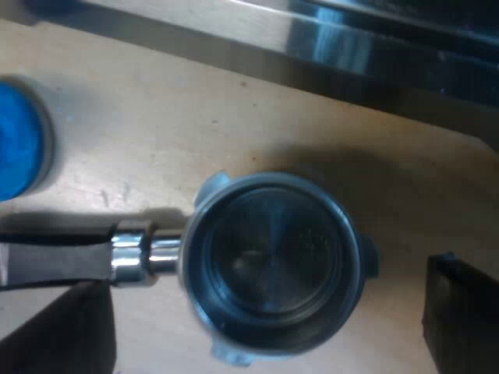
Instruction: Put the handle in the coffee machine
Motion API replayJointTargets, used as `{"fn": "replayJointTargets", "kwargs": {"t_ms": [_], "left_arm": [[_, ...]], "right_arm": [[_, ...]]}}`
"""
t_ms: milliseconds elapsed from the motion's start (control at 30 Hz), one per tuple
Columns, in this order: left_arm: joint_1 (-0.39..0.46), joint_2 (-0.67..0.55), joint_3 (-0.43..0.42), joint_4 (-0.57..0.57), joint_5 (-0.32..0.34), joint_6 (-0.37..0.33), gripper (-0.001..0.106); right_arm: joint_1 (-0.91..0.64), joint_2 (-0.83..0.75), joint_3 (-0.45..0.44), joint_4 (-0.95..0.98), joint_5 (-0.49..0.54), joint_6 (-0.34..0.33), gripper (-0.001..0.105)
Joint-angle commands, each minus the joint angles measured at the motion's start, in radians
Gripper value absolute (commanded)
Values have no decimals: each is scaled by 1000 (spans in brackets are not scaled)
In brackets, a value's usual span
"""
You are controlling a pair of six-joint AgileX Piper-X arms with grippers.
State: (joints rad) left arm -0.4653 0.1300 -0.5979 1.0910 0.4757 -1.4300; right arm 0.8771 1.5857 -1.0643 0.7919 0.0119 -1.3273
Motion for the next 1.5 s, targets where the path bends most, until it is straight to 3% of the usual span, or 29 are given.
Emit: {"fn": "replayJointTargets", "kwargs": {"t_ms": [33, 133, 700, 800, 1033, 1100, 1133, 1167, 1500], "left_arm": [[-3, 3, -2, -12, -12, -10, 71], [-3, 3, -2, -12, -12, -10, 71], [-3, 3, -2, -12, -12, -10, 71], [-3, 3, -2, -12, -12, -10, 71], [-3, 3, -2, -12, -12, -10, 71], [-3, 3, -2, -12, -12, -10, 71], [-3, 3, -2, -12, -12, -10, 71], [-3, 3, -2, -12, -12, -10, 71], [-3, 3, -2, -12, -2, 0, 71]], "right_arm": [[-12, 11, -9, 6, -12, -21, 81], [-13, 51, -9, -9, -39, -46, 81], [-13, 147, -9, -53, -49, -46, 81], [-13, 147, -9, -53, -48, -79, 80], [-13, 147, -9, -53, -52, -102, 58], [-13, 147, -12, -53, -52, -102, 44], [-13, 147, -12, -53, -52, -102, 14], [-13, 144, -23, -42, -52, -100, 0], [8, 50, -59, 126, -46, -46, 0]]}}
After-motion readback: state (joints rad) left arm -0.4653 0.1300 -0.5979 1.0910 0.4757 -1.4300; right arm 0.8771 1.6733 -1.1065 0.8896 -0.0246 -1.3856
